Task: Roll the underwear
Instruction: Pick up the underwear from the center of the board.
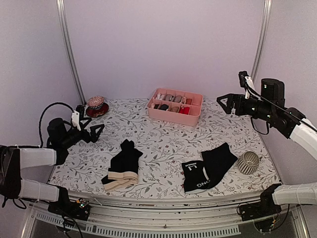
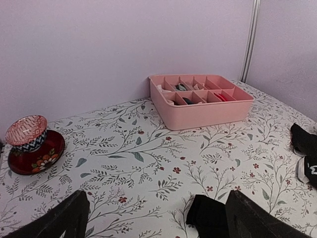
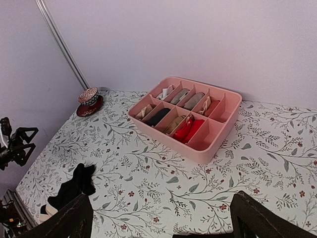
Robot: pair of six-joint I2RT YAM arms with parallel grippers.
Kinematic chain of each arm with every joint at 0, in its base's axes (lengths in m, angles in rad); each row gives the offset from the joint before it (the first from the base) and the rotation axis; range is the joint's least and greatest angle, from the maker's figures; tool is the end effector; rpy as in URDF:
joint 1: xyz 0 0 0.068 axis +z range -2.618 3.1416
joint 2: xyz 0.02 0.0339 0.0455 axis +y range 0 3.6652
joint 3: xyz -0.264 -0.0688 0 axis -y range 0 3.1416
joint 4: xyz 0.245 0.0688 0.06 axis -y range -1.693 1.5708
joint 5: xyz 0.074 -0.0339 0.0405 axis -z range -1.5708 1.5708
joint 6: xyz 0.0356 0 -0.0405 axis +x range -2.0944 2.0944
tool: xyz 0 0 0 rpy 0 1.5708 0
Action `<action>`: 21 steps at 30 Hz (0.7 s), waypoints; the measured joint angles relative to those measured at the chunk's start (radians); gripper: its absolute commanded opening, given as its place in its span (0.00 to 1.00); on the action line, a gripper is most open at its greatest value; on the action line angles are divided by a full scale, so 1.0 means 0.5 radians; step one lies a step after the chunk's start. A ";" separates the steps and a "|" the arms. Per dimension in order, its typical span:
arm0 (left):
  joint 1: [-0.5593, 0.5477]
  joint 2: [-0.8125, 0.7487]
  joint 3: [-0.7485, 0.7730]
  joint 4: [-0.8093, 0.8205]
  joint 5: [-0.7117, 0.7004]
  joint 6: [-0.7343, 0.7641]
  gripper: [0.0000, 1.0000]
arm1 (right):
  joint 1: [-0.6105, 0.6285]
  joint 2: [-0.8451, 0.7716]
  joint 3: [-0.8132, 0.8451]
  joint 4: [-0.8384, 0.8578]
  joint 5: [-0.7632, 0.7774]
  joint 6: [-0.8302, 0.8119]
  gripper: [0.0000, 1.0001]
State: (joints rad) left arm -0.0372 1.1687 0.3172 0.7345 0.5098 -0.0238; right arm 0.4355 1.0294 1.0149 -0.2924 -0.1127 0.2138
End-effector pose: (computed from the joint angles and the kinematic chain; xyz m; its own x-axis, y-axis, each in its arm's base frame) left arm 0.2268 -0.0258 0.1994 -0.1289 -0.0160 -0.9915 0.5139 0.8541 -0.0806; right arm 0.2105 0.1024 0.3631 -0.3772 0.0570 -0.9244 -0.4465 0.8632 0.2355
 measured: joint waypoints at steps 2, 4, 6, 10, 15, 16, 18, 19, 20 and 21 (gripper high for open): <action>-0.001 0.059 0.058 -0.027 0.040 -0.034 0.99 | 0.006 0.000 0.000 0.005 0.007 0.019 0.99; -0.001 0.061 0.075 -0.035 0.085 -0.069 0.98 | 0.006 0.010 0.002 0.021 0.021 0.038 0.99; -0.002 0.037 0.075 -0.037 0.130 -0.091 0.99 | 0.009 0.047 0.008 0.045 0.046 0.060 0.99; -0.002 -0.133 0.052 -0.042 0.192 -0.120 0.99 | 0.051 0.189 0.014 0.084 0.158 0.076 0.99; -0.004 -0.368 -0.009 -0.008 0.237 -0.121 0.99 | 0.296 0.441 0.050 0.070 0.490 0.053 0.99; -0.004 -0.378 -0.018 0.014 0.253 -0.121 0.99 | 0.375 0.499 0.070 0.066 0.590 0.040 0.99; -0.005 -0.352 -0.018 0.024 0.288 -0.113 0.99 | 0.510 0.594 0.101 0.064 0.765 0.005 0.99; -0.006 -0.331 -0.014 0.014 0.304 -0.106 0.99 | 0.567 0.640 0.114 0.063 0.853 -0.017 0.99; -0.009 -0.291 0.007 -0.027 0.325 -0.087 0.99 | 0.610 0.684 0.124 0.062 0.917 -0.034 0.99; -0.011 -0.263 0.027 -0.063 0.338 -0.067 0.98 | 0.636 0.722 0.132 0.060 0.963 -0.036 0.99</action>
State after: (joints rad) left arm -0.0425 1.0370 0.3309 0.7033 0.6788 -0.0574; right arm 0.7532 1.3903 1.0809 -0.2626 0.3687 0.1959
